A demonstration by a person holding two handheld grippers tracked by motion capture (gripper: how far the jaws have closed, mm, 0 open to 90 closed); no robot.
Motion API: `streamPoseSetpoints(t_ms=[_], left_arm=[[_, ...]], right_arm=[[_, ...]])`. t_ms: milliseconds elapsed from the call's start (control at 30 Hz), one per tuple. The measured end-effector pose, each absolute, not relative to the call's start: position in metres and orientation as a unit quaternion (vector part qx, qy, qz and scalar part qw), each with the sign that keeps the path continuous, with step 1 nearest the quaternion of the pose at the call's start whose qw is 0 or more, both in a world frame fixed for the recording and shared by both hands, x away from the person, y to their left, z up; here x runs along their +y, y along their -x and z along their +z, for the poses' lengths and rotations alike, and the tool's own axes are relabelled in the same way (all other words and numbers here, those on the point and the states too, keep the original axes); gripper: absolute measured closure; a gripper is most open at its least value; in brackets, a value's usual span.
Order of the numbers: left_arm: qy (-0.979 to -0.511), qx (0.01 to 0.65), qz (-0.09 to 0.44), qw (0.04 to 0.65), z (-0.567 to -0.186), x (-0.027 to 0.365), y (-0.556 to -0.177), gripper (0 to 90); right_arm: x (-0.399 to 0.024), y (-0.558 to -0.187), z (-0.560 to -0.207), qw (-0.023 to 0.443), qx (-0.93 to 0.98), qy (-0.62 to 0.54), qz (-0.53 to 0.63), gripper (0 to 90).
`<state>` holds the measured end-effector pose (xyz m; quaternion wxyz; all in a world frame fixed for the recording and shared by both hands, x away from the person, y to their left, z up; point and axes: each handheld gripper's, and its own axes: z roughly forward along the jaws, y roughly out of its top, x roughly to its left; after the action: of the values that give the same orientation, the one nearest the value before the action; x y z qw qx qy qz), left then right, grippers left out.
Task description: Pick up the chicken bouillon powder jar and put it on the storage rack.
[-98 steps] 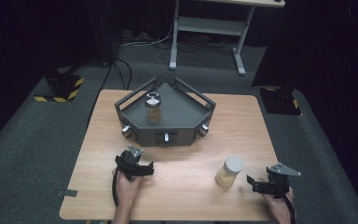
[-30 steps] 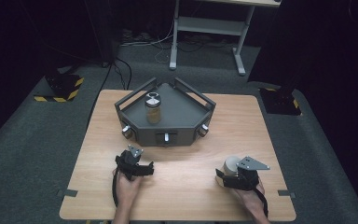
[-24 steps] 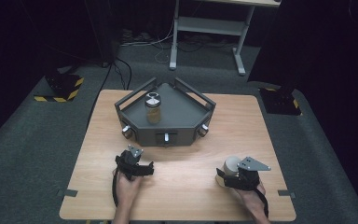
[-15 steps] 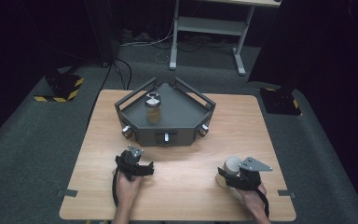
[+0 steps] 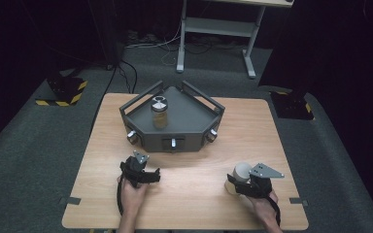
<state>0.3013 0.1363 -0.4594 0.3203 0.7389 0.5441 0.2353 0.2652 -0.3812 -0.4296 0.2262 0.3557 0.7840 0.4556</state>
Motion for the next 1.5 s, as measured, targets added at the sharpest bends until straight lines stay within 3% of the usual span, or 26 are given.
streamPoseSetpoints(t_ms=[700,1500], left_arm=[[-0.739,0.544,0.235,0.321,-0.459,0.136,-0.301,0.4],[-0.739,0.544,0.235,0.32,-0.459,0.136,-0.301,0.4]], right_arm=[[-0.383,-0.271,-0.411,0.227,0.787,-0.344,0.459,35.1],[-0.367,-0.307,-0.368,0.201,0.799,-0.302,0.48,35.1]])
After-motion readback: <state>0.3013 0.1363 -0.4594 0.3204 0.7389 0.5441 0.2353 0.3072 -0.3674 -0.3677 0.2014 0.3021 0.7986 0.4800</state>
